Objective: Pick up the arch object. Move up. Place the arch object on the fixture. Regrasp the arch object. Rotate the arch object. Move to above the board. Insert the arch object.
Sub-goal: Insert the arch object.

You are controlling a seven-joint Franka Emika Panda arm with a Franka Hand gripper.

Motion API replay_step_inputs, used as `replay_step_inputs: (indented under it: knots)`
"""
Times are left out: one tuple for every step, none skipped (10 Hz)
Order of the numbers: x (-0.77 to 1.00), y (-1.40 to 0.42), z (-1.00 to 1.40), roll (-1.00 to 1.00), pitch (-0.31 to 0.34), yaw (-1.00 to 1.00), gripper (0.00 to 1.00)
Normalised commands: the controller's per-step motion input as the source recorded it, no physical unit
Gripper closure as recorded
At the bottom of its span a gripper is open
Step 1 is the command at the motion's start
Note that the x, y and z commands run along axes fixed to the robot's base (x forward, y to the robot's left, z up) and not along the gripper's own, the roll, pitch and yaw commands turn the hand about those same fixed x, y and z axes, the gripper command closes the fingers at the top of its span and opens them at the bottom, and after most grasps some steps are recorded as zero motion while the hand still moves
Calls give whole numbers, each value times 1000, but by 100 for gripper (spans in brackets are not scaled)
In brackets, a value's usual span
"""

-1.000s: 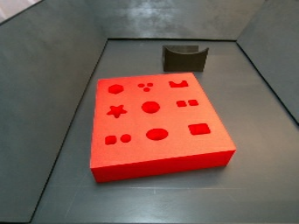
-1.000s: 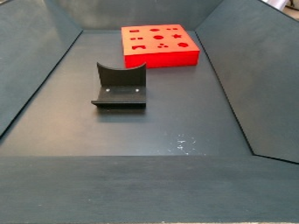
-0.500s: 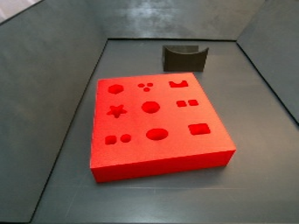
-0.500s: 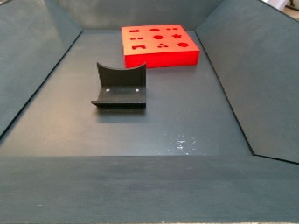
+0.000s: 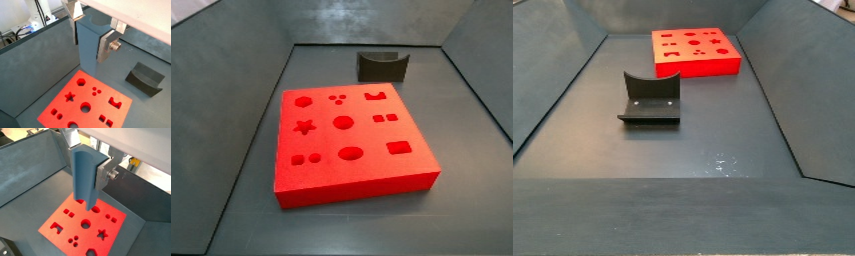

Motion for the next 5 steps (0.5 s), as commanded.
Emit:
replay_step_inputs:
  knots:
    - [314, 214, -560, -156, -41, 54, 100]
    - [797, 557, -734, -64, 0, 166, 100]
    - [914, 623, -769, -54, 0, 80, 100]
    - [1000, 620, -800, -69, 0, 0, 100]
    - [1000, 611, -786, -61, 0, 0, 100]
